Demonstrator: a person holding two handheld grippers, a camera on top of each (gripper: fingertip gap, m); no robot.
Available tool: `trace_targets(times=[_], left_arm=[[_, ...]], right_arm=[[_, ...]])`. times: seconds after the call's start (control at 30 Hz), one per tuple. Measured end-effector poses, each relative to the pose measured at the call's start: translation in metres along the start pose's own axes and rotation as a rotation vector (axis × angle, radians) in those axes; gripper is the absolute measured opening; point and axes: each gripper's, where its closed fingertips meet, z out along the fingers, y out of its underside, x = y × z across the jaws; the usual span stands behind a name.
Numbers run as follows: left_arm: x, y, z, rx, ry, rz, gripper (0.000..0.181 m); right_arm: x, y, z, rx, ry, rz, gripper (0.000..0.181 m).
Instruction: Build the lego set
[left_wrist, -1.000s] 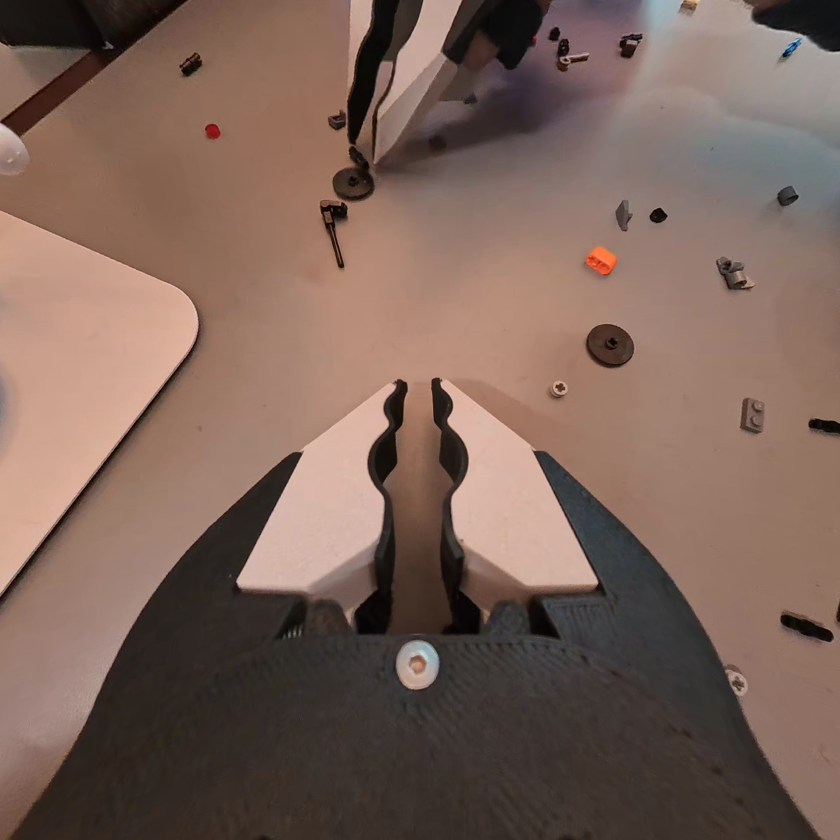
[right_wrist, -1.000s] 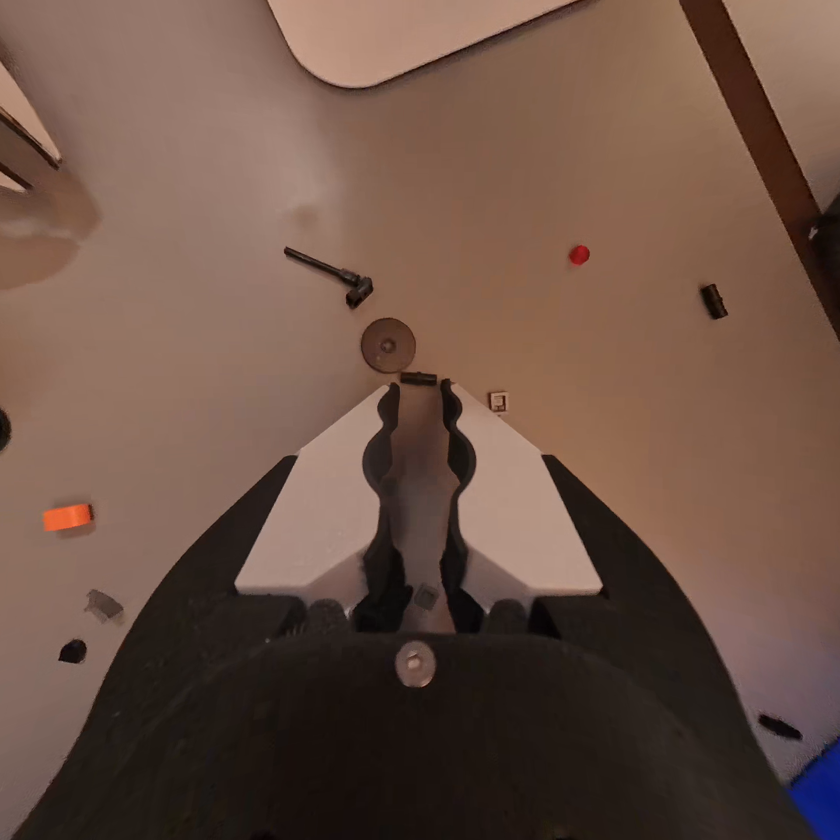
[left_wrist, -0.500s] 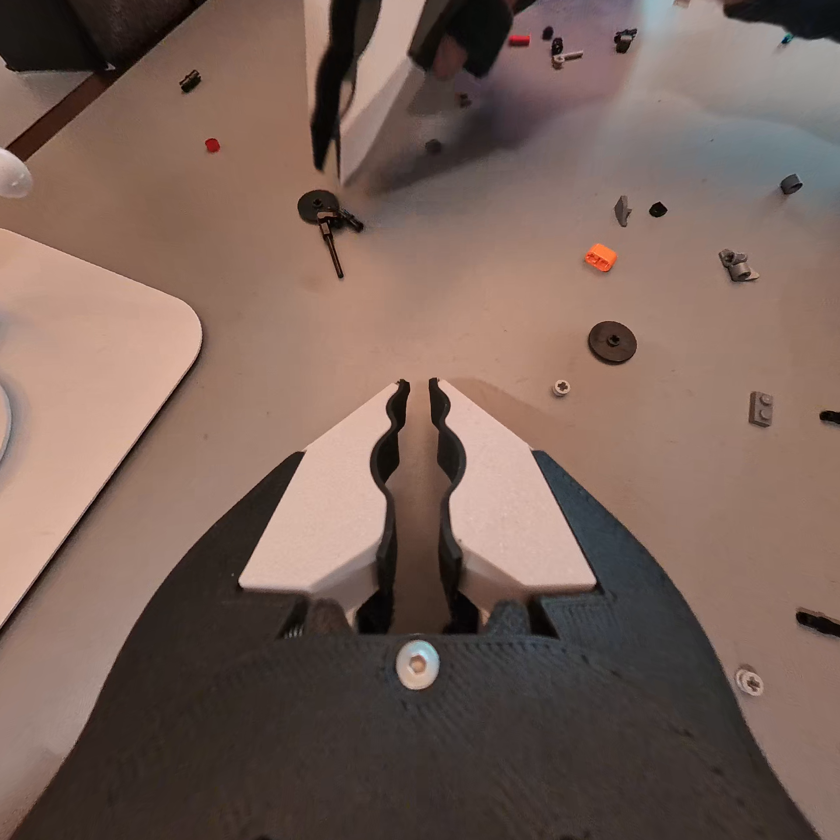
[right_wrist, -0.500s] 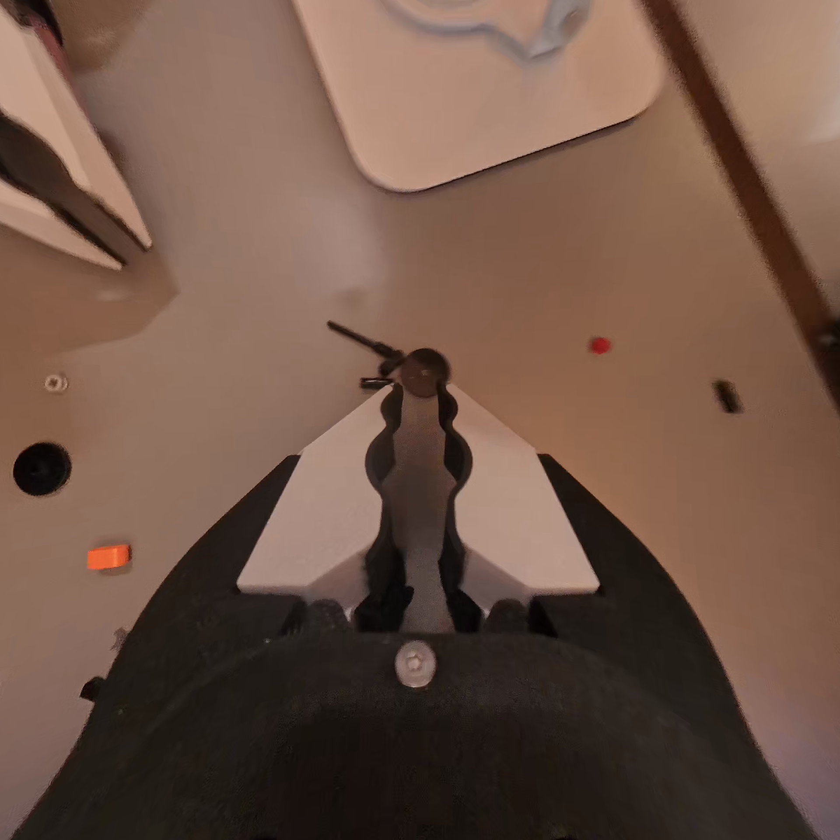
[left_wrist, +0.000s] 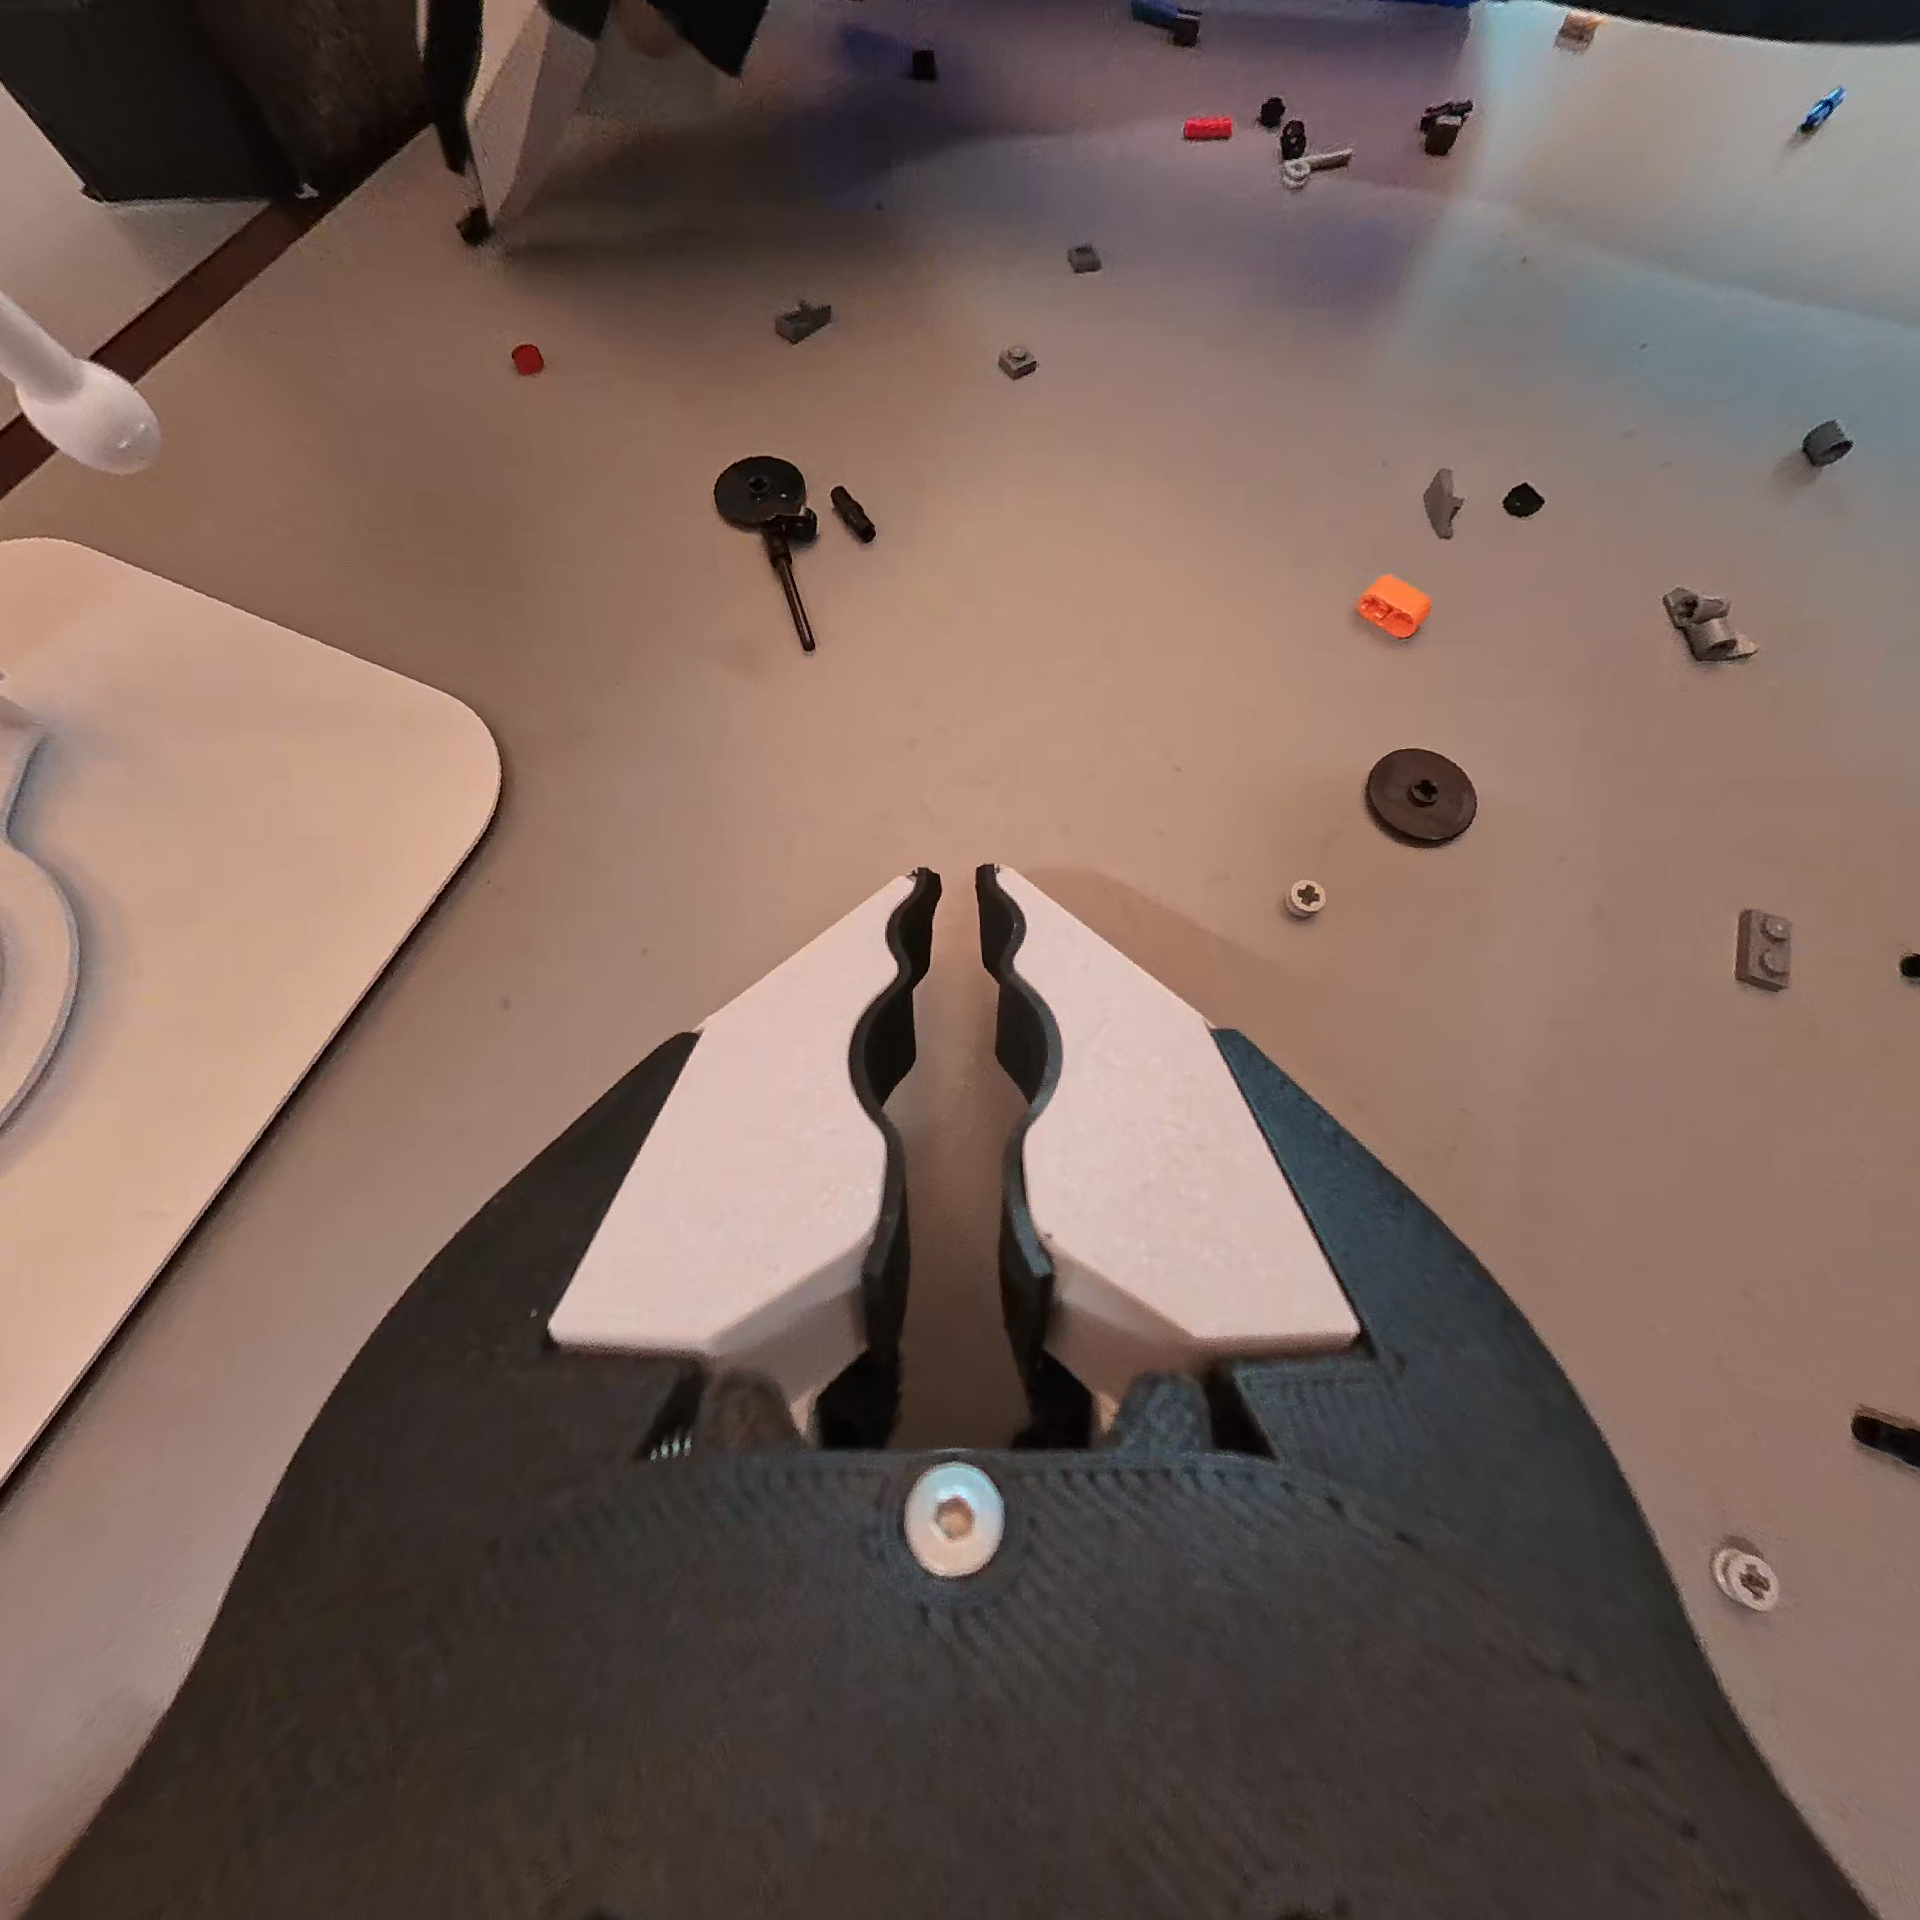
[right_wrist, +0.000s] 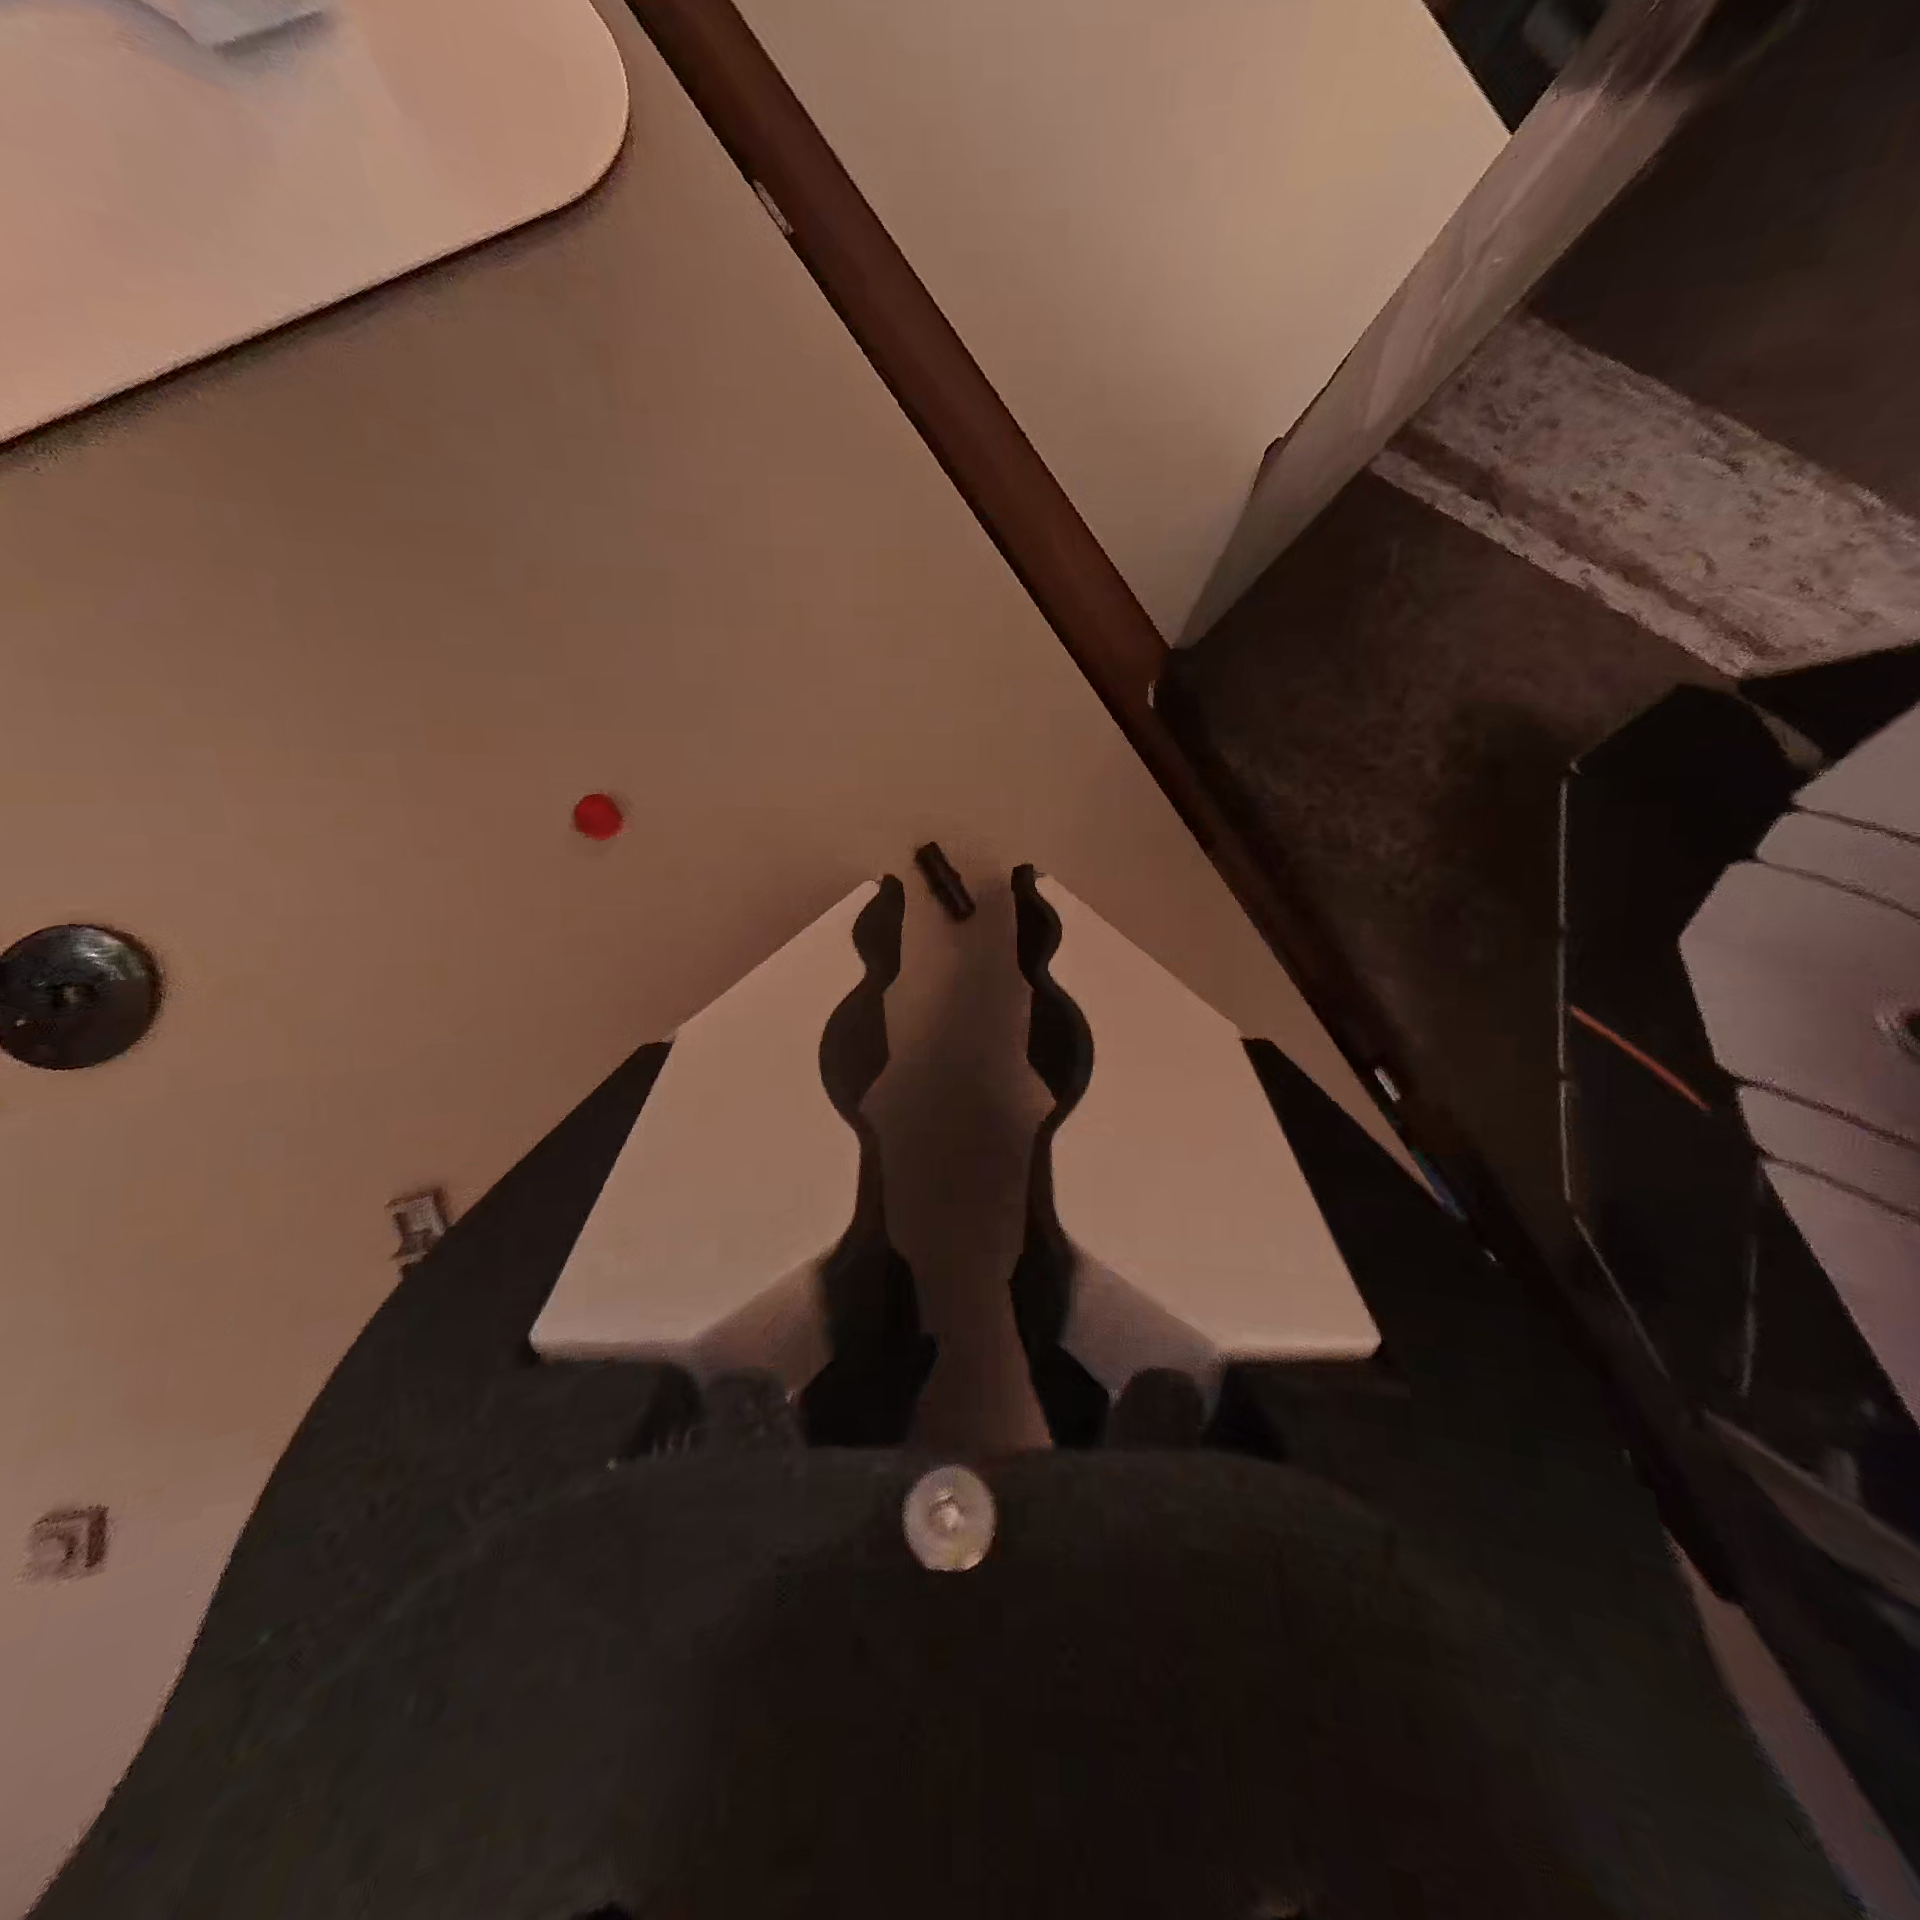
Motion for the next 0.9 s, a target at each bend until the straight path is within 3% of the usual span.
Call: trace_targets(times=[0.17,0.3,0.53,0.67,0.9], left_arm=[[-0.001,0.0,0.0,0.004,0.001,0.002,0.006],[-0.002,-0.001,-0.001,0.008,0.003,-0.002,0.006],[-0.002,-0.002,0.0,0.012,0.007,-0.005,0.005],[-0.002,-0.002,-0.001,0.015,0.005,-0.01,0.005],[-0.002,-0.002,-0.002,0.017,0.002,-0.006,0.005]], right_arm=[[-0.001,0.001,0.006,-0.024,-0.062,0.031,0.001],[-0.017,0.004,-0.005,-0.029,-0.1,0.05,0.001],[-0.133,-0.005,-0.065,0.057,-0.28,-0.058,0.001],[-0.174,0.0,-0.063,0.033,-0.314,-0.123,0.001],[-0.178,0.009,-0.04,-0.017,-0.26,-0.137,0.002]])
